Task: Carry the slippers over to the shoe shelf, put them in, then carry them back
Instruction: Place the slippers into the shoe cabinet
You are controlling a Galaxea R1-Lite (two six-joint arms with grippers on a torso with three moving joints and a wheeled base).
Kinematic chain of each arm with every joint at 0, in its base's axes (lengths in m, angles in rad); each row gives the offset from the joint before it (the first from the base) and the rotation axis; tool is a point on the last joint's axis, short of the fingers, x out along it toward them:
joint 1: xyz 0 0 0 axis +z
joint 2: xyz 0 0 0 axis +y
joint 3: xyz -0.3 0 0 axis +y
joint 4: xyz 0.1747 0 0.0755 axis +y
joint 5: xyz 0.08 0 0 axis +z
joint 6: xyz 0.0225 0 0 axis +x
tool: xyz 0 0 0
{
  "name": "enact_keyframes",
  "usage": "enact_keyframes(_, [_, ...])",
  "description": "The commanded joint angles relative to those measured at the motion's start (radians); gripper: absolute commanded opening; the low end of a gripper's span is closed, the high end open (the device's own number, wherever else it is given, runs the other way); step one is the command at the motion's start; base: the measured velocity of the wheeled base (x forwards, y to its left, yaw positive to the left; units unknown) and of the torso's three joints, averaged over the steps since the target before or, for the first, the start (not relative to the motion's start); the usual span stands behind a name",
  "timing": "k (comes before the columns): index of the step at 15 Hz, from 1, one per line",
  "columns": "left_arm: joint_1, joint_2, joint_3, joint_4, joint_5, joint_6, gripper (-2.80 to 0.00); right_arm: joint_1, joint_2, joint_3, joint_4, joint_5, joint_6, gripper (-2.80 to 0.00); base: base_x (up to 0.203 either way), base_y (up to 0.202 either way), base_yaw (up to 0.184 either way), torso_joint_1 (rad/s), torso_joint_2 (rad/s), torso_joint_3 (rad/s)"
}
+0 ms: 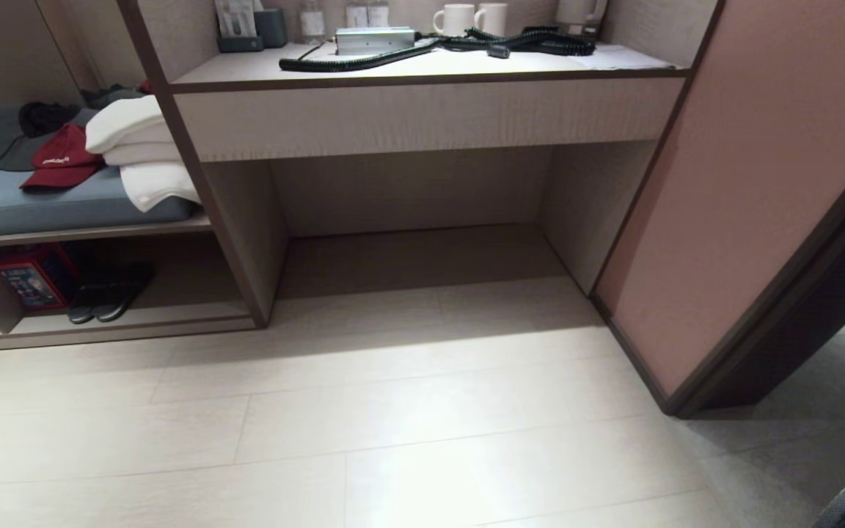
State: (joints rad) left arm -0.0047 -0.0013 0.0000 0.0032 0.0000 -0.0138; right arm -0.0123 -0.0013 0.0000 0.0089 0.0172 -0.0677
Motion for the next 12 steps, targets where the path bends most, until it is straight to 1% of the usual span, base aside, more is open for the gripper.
enact_keyframes(1, [0.000, 0.001, 0.002, 0.000, 0.000, -0.002, -2.80, 0.000, -0.003, 0.000, 0.000, 0.000, 0.000, -2.80, 0.000, 0.000, 0.000, -0.002, 0.01, 0.204])
enact_keyframes(12, [0.000, 0.001, 0.002, 0.000, 0.000, 0.000, -2.80, 0.000, -0.003, 0.000, 0.000, 0.001, 0.000, -2.80, 0.000, 0.000, 0.000, 0.002, 0.00, 0.196])
